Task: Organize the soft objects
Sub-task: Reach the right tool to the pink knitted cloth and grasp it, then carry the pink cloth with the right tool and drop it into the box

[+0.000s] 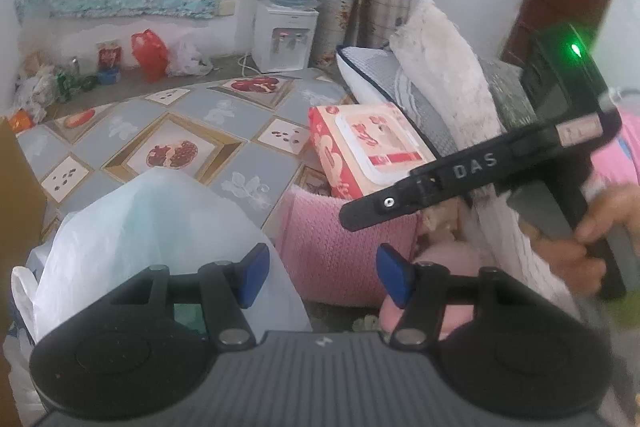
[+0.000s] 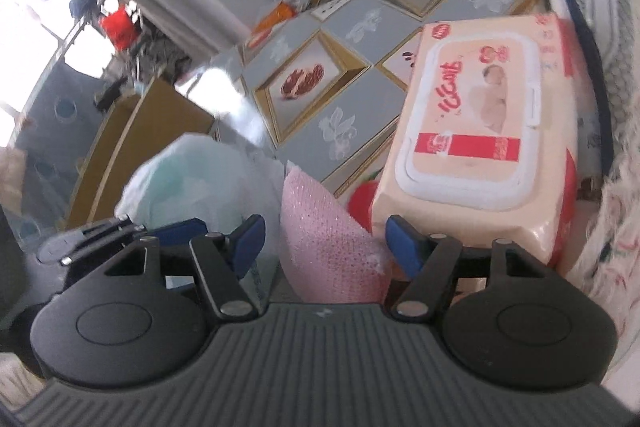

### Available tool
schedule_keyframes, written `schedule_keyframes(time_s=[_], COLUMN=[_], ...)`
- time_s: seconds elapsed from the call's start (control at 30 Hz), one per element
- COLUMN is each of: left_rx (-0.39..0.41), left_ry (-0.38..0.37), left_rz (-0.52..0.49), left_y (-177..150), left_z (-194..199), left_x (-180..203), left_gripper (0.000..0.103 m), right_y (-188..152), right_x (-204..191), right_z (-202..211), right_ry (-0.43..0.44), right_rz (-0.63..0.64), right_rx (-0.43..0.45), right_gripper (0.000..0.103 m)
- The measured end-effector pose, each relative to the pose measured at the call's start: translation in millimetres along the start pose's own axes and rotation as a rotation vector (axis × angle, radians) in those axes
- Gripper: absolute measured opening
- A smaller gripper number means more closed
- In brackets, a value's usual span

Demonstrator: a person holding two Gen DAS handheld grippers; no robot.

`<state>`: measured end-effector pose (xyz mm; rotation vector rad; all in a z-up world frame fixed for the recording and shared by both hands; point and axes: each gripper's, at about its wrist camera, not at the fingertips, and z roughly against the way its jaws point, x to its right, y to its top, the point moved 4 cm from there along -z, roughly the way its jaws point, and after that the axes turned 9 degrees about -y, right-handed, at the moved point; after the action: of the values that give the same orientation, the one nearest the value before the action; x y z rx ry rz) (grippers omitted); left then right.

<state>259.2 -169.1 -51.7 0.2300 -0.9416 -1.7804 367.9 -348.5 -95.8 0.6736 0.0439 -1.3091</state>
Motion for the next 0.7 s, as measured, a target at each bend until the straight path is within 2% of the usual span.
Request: schedule_keyframes(time_s=[0.13, 0.33, 0.6, 0.67, 0.7], left_rx=[-0.019, -0.042, -0.056, -0.061, -0.060], left_ry=[0.004, -0.017, -0.027, -0.021, -0.014], left_rz=[-0.023, -0.058, -0.055, -0.045, -0.039], left_y=[-5, -14, -17, -17, -17], left_z=[-2, -4, -12, -16, -19], left_x=[0, 3, 4, 3, 2], left_gripper=[0.061, 0.061, 0.061, 0.061, 0.061], right_y=[-1, -9, -19, -20, -21], right_x=[-16, -37, -49, -50, -49], right_z=[-5, 7, -2, -9, -13], right_ry=[-0.023, 0.015, 0.011, 0.001, -0.002], right_rz=[0.101, 0.232, 0.255, 0.245, 0.232], right_rx=[-0.043, -0.079, -0.104, -0.104, -0.105], right_gripper=[0.051, 0.050, 0.048, 0.039, 0.039])
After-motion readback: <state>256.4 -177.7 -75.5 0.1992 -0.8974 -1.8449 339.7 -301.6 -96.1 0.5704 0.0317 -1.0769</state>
